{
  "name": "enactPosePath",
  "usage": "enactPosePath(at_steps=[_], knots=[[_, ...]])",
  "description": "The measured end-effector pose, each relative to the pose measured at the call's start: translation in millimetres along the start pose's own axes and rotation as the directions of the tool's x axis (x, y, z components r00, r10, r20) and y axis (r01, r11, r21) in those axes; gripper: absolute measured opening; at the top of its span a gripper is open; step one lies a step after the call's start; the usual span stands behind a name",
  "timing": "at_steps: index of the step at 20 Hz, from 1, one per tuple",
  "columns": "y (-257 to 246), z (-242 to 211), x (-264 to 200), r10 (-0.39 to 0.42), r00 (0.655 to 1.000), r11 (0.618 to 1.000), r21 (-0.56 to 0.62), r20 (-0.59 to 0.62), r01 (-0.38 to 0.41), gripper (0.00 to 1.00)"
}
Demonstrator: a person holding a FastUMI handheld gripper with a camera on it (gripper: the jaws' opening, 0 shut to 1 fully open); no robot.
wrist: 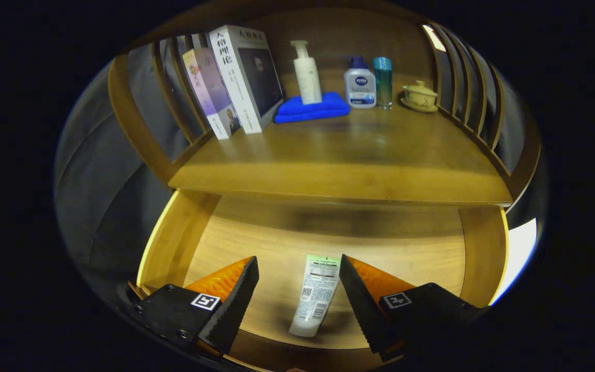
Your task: Pull open the drawer, take out the items inside it, and place them on the countertop above the cabinet.
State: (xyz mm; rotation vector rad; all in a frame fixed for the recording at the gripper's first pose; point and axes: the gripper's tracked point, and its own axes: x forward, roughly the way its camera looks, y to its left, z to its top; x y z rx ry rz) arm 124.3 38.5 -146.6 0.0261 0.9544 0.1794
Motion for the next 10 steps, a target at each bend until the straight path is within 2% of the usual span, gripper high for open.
enactPosePath(at_steps=[4,10], knots=[[-6.0,-18.8,16.8,-0.026,0.997,0.999,-0.021,-0.068,0.024,0.98],[-2.6,-35.9,24.5,-0.008,0.987,0.998,0.054,-0.159,0.017,0.97]])
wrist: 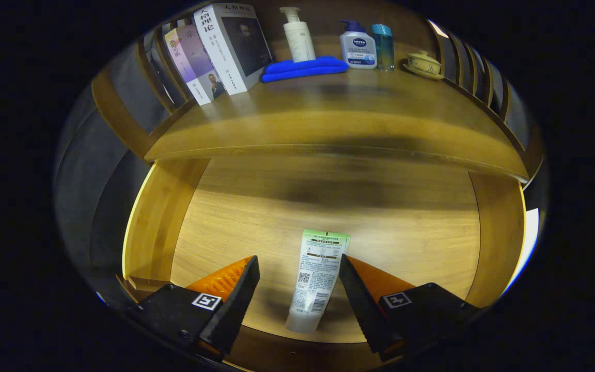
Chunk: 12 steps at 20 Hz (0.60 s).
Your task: Pull open the drawer, take out the items inside it, and place them on the countertop above the cabinet.
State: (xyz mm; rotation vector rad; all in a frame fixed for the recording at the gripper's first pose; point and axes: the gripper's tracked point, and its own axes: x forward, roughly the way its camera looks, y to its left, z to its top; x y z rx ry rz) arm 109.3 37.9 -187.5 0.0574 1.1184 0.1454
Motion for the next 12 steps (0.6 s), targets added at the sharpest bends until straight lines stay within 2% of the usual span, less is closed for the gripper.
enactPosePath(at_steps=[5,8,11,12], knots=[[-4.4,7.9,9.7,-0.001,0.999,0.996,0.094,-0.032,0.004,0.96],[-17.6,5.2,20.5,-0.046,0.998,0.995,0.084,-0.052,0.050,0.96],[-19.1,5.9,26.0,-0.053,0.997,0.995,0.079,-0.051,0.057,0.96],[-19.5,4.9,28.0,-0.056,0.997,0.995,0.082,-0.056,0.060,0.89]])
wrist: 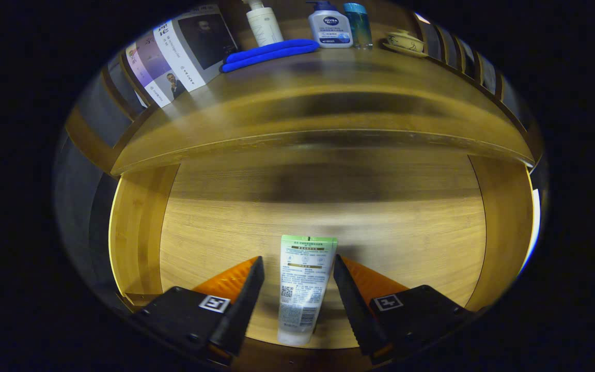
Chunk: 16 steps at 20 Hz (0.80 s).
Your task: Pull open the drawer, take out the items inside it, and place them on the countertop above the cabinet.
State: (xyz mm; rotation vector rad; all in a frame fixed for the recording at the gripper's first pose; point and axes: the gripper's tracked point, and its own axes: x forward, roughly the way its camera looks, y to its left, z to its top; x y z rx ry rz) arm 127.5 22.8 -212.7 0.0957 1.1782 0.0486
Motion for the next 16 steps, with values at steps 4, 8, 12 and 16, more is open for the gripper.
enactPosePath(at_steps=[4,8,12,16], knots=[[-4.9,-4.1,6.4,-0.018,0.999,1.000,0.000,-0.026,0.018,0.78],[-7.6,-3.7,8.6,-0.029,0.999,0.999,-0.029,-0.029,0.029,0.71],[-5.1,-1.9,6.8,-0.017,1.000,0.999,-0.051,-0.020,0.016,0.56],[-4.5,29.6,-9.0,-0.020,0.992,0.996,-0.089,0.124,0.031,0.11]])
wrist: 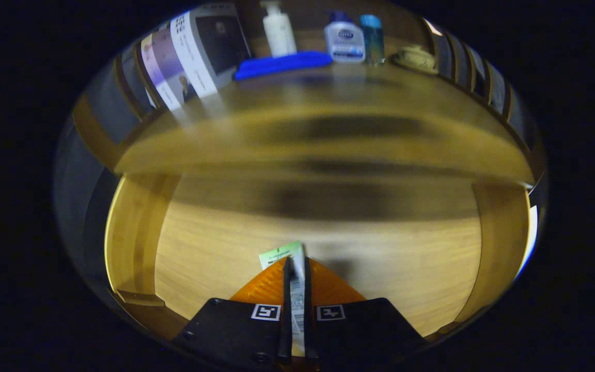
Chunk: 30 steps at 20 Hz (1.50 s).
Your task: Pull open the drawer, take out the items inside it, and place them on the countertop above the cabinet.
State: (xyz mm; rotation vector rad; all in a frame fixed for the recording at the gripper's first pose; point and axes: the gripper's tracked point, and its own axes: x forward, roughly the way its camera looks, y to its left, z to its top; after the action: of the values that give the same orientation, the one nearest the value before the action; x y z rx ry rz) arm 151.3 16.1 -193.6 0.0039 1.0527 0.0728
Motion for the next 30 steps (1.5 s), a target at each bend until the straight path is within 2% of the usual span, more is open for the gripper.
enactPosePath(at_steps=[1,2,4,7,10,11,15,19,22,27,28,29,30], knots=[[0.2,-8.8,4.6,0.004,0.999,1.000,-0.027,-0.042,-0.005,0.10],[4.1,-15.6,-2.1,0.028,0.997,0.999,-0.025,-0.076,-0.030,0.06],[6.3,-16.5,-3.5,0.041,0.996,0.997,-0.056,-0.077,-0.045,0.04],[14.4,-30.0,-15.9,0.099,0.985,0.972,-0.198,-0.139,-0.126,0.42],[7.9,-37.5,-21.4,0.069,0.985,0.916,-0.382,-0.158,-0.125,0.79],[8.1,-43.1,-20.6,0.067,0.981,0.904,-0.406,-0.182,-0.137,0.80],[8.1,-47.2,-14.5,0.050,0.978,0.879,-0.456,-0.201,-0.139,0.82],[-7.0,-53.9,-4.4,0.011,0.970,0.860,-0.493,-0.241,-0.132,0.78],[-7.3,-54.3,-4.3,0.031,0.967,0.857,-0.492,-0.251,-0.155,0.57],[-6.1,-56.3,-3.8,0.038,0.965,0.832,-0.526,-0.261,-0.175,0.57],[-6.0,-58.6,4.5,0.038,0.967,0.816,-0.551,-0.251,-0.175,0.48],[-8.0,-54.7,-0.9,0.034,0.973,0.801,-0.576,-0.230,-0.164,0.46],[-5.5,-50.3,0.3,0.021,0.979,0.789,-0.597,-0.202,-0.141,0.31]])
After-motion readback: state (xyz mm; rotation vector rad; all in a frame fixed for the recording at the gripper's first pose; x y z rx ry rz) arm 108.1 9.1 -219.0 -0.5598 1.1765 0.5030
